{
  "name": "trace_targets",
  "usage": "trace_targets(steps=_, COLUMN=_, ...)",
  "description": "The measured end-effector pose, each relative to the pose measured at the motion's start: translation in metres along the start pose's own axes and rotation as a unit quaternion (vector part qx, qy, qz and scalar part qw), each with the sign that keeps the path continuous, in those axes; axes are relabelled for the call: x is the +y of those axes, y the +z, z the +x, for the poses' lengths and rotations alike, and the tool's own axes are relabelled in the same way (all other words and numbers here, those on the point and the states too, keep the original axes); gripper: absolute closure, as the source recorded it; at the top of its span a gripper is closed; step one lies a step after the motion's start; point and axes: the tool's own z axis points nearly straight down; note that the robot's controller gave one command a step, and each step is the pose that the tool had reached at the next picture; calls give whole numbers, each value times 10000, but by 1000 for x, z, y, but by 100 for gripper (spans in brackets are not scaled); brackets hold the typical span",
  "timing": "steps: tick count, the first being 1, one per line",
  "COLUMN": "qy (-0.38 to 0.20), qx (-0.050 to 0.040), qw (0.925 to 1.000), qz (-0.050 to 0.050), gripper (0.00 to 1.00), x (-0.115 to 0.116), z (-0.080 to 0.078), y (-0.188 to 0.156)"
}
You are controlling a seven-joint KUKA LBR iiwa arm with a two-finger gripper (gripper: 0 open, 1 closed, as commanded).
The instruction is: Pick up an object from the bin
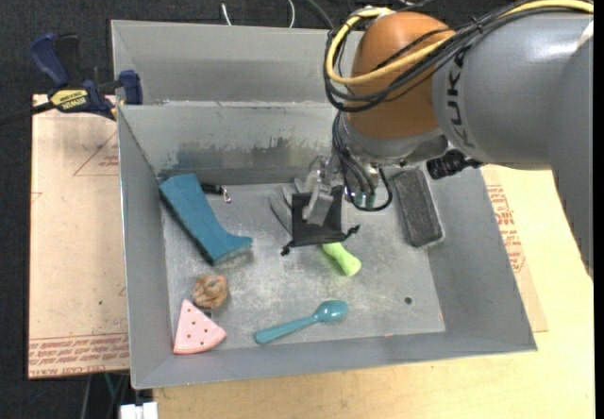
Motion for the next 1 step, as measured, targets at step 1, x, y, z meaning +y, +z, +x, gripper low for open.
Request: trace_targets(steps=1, qy=0, qx=14, qw=10000, qz=-1, gripper=100, x=1, z=0, y=-36)
